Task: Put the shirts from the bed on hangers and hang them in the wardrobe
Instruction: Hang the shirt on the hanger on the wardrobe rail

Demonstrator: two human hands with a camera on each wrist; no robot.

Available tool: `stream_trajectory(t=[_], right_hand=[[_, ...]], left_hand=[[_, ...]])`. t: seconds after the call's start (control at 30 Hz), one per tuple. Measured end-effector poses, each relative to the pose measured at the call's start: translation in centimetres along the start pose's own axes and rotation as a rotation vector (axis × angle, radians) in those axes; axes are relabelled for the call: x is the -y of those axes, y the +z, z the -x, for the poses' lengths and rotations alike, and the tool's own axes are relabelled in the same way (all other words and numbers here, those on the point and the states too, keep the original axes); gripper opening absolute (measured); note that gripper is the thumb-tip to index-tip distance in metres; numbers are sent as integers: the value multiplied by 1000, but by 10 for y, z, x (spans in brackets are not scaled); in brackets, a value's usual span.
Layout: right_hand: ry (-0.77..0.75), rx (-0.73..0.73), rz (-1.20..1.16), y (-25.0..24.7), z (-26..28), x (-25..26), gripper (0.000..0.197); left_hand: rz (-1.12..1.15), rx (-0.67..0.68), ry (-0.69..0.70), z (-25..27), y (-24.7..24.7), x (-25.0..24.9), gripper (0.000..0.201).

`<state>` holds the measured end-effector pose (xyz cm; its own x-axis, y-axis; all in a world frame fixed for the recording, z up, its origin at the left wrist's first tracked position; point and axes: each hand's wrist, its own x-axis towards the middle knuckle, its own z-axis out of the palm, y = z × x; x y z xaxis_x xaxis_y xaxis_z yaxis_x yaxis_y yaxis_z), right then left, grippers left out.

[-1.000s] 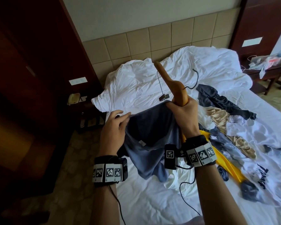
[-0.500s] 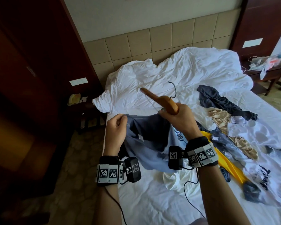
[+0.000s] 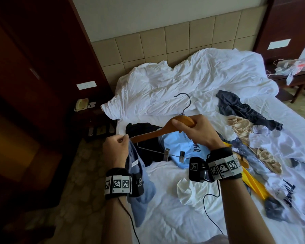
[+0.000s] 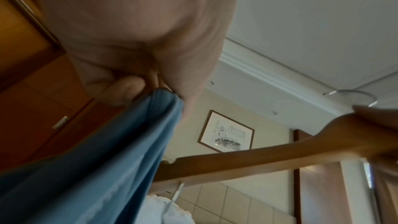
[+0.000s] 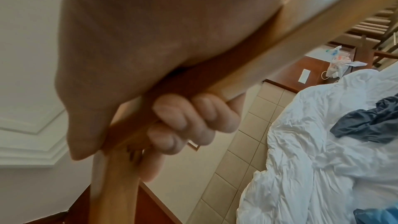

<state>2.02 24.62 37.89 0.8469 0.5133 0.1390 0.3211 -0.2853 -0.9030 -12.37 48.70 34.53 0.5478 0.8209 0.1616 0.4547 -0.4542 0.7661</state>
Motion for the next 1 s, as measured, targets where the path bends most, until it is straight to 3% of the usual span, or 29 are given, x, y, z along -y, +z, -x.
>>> stream_trajectory(t=[0.1,0.17,0.47,0.53,0.6,0.73,0.87,1.0], right_hand=[[-18,32,-35,0,-2,-1,46],[-32,62,-74,-1,-3,-1,46],[-92,115,-155,24,-9,3,58],[-114,96,-161,33,-9,6,48],[-125,74,-156,42,-8,10,51],[-135,32,-182,59,-8,18,57],[-159,-31,-195,68,-7,21,57],[-128,-84,-163,76,-11,18,65]], left_hand=[[-79,-100,-42,1,-14,1,37],[-76,-98,-47,0,-23,1,36],[-35,163,204,3,-30,-17,29],[54,231,254,2,-28,-21,22],[184,265,288,0,-22,-22,16],[369,231,373,8,-16,-43,15],[482,209,440,12,-16,-54,22],[512,219,480,16,-18,-62,43]])
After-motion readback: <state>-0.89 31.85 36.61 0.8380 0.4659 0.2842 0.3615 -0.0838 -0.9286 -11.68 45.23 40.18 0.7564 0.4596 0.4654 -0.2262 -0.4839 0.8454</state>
